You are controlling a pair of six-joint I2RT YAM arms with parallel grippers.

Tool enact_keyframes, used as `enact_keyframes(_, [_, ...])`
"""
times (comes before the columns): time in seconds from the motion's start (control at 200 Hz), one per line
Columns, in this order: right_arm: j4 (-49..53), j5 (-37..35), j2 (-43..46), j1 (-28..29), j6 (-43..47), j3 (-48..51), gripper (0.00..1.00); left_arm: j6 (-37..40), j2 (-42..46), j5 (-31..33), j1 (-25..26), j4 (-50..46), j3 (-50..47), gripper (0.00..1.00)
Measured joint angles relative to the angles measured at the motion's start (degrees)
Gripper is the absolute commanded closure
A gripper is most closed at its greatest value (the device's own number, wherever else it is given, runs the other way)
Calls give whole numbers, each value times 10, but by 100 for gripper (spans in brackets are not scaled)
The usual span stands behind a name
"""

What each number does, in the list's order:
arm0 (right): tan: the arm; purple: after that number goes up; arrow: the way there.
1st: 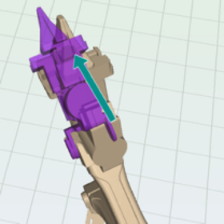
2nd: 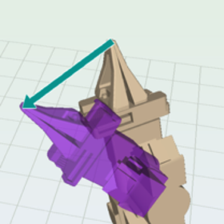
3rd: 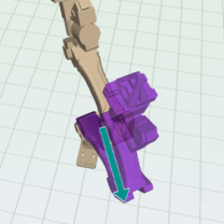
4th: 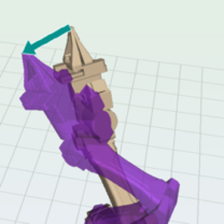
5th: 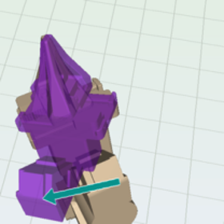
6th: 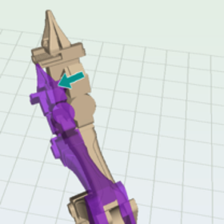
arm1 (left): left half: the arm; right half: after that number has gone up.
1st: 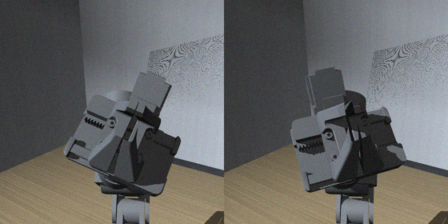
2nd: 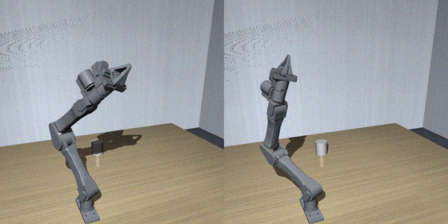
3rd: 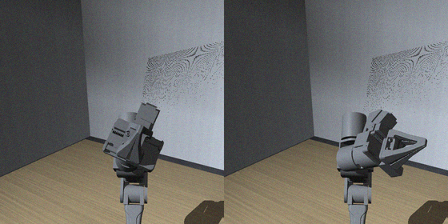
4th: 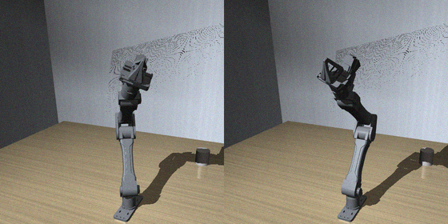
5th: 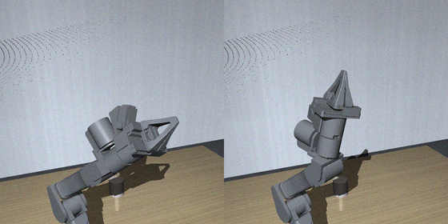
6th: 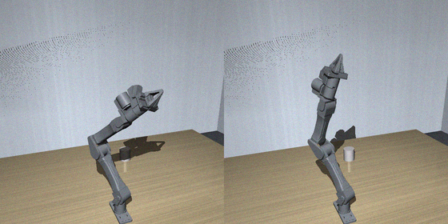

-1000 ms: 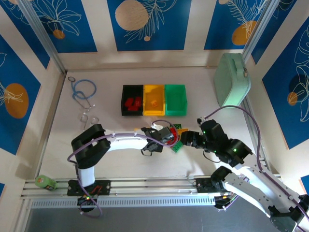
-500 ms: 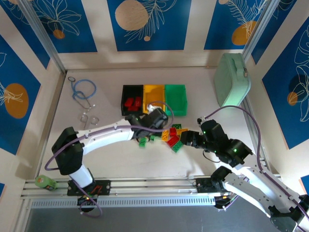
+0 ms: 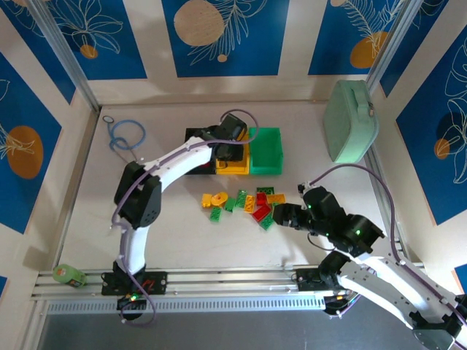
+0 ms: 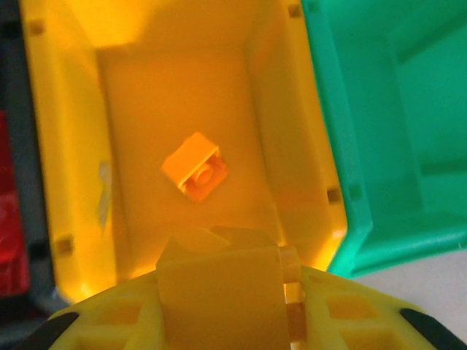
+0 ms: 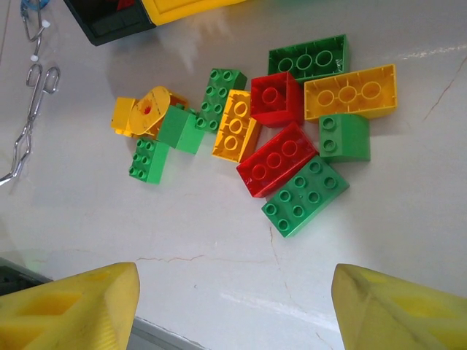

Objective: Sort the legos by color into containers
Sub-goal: Place the lego in the container, then pick up the lego from the center of the table.

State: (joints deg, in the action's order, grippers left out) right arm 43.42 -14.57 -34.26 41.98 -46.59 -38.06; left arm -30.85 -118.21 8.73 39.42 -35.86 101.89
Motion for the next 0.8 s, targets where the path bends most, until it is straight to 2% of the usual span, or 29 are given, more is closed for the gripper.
enact_keyframes(0.07, [3,0,1,3,0,0,30,14,-33,-5,-7,-16,48,41])
enact_keyframes(0.12, [5,0,1,4,0,0,30,14,-51,-8,-11,-33,82,34])
enact_keyframes(0.23, [10,0,1,5,0,0,29,24,-70,-8,-18,-63,141,30])
enact_keyframes(0.34, [12,-1,0,5,1,-1,29,27,-55,-7,-18,-69,141,31])
enact_keyframes(0.44, [13,-2,-9,5,6,-5,29,28,2,2,-9,-53,66,30])
enact_keyframes(0.57, [11,-2,-46,5,18,-23,29,24,129,23,24,-12,-98,30])
enact_keyframes(0.68, [2,6,-93,5,31,-42,28,2,253,51,85,32,-252,31])
enact_keyframes(0.8, [-12,19,-150,10,45,-59,28,-40,347,86,160,60,-383,31])
